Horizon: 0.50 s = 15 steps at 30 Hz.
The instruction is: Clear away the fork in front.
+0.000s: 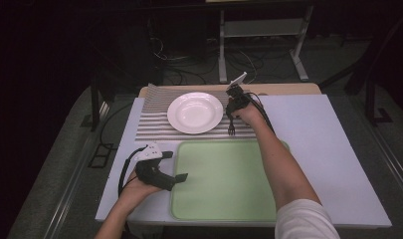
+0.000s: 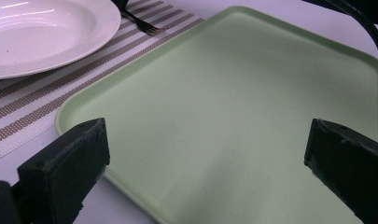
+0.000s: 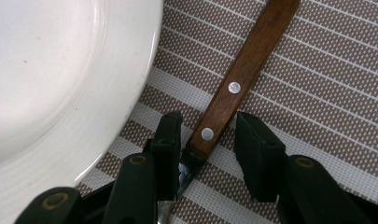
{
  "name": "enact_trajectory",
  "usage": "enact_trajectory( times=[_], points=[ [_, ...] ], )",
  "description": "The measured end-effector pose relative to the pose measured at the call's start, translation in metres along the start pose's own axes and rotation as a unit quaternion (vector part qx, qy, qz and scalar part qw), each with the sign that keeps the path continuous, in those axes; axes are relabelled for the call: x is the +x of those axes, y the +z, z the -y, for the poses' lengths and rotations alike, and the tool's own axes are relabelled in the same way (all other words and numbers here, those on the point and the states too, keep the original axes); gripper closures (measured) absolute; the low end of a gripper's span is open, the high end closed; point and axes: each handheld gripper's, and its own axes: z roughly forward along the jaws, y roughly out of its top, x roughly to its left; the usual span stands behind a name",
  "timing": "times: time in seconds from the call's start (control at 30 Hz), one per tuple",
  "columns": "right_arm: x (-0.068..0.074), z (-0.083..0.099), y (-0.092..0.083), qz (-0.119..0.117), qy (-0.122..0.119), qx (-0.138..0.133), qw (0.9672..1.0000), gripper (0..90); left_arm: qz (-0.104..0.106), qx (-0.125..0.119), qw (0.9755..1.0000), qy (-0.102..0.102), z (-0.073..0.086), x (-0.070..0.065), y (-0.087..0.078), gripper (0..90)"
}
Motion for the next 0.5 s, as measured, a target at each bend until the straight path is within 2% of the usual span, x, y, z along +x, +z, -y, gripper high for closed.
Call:
enact_trajectory(
  times=[0.03,0.3,0.43,0.5],
  points=[
    [0.0022,-0.002,0.0011,0.01,-0.003,0.006,0.9999,61.7,0.0,0.0,1.0,0.0,0.0,0.0,0.0,0.0],
    [0.0026,-0.0025,0.0009,0.016,0.003,0.01,0.9998,64.2,0.0,0.001,1.0,0.003,0.0001,-0.0004,0.0002,0.0],
    [0.0034,-0.0024,0.0006,0.023,0.0,0.015,0.9996,68.9,-0.001,0.001,1.0,0.002,0.0001,-0.0003,0.0001,0.0],
    [0.0023,-0.0021,0.0003,0.028,-0.001,0.015,0.9995,74.1,-0.001,0.001,1.0,0.002,0.0002,-0.0002,0.0003,0.0]
  ],
)
